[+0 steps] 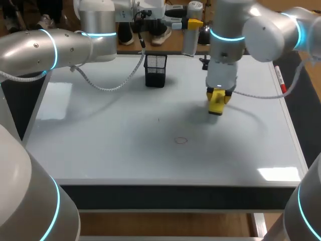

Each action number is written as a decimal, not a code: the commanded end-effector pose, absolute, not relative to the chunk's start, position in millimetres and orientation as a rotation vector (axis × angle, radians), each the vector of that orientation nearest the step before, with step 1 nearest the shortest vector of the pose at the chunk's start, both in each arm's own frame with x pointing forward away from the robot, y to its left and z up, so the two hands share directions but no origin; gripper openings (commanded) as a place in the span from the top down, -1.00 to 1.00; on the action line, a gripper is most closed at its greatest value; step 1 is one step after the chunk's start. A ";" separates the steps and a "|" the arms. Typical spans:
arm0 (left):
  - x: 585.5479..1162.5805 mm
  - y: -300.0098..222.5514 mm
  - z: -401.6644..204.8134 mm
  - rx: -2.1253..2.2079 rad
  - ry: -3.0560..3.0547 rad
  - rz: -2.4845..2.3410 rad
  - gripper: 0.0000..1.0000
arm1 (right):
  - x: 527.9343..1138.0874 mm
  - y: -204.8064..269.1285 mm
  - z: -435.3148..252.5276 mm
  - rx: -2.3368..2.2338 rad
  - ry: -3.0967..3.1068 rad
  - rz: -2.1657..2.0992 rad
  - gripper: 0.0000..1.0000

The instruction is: Pick up the inspection probe, press it on each red-marked spot on the whiteboard one by one, put down the probe, pick up the eraser, and wipe off all the red marks.

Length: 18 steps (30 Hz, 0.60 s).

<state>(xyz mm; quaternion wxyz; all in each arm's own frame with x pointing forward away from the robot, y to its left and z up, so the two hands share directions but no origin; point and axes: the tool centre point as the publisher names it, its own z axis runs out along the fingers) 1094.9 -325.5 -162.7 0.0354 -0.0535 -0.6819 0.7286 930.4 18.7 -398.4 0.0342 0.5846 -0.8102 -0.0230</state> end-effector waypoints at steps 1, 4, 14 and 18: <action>1095.6 -325.5 -161.3 -0.166 -2.095 2.235 1.00 | 915.2 -12.2 -386.6 1.826 -2.524 -0.075 1.00; 1095.6 -325.5 -161.3 -0.166 -2.095 2.235 1.00 | 912.1 -25.0 -383.2 1.834 -2.519 -0.071 1.00; 1095.6 -325.5 -161.3 -0.166 -2.095 2.235 1.00 | 905.4 -60.0 -379.2 1.813 -2.543 -0.075 1.00; 1095.6 -325.5 -161.3 -0.166 -2.095 2.235 1.00 | 903.5 -70.1 -380.9 1.795 -2.559 -0.085 1.00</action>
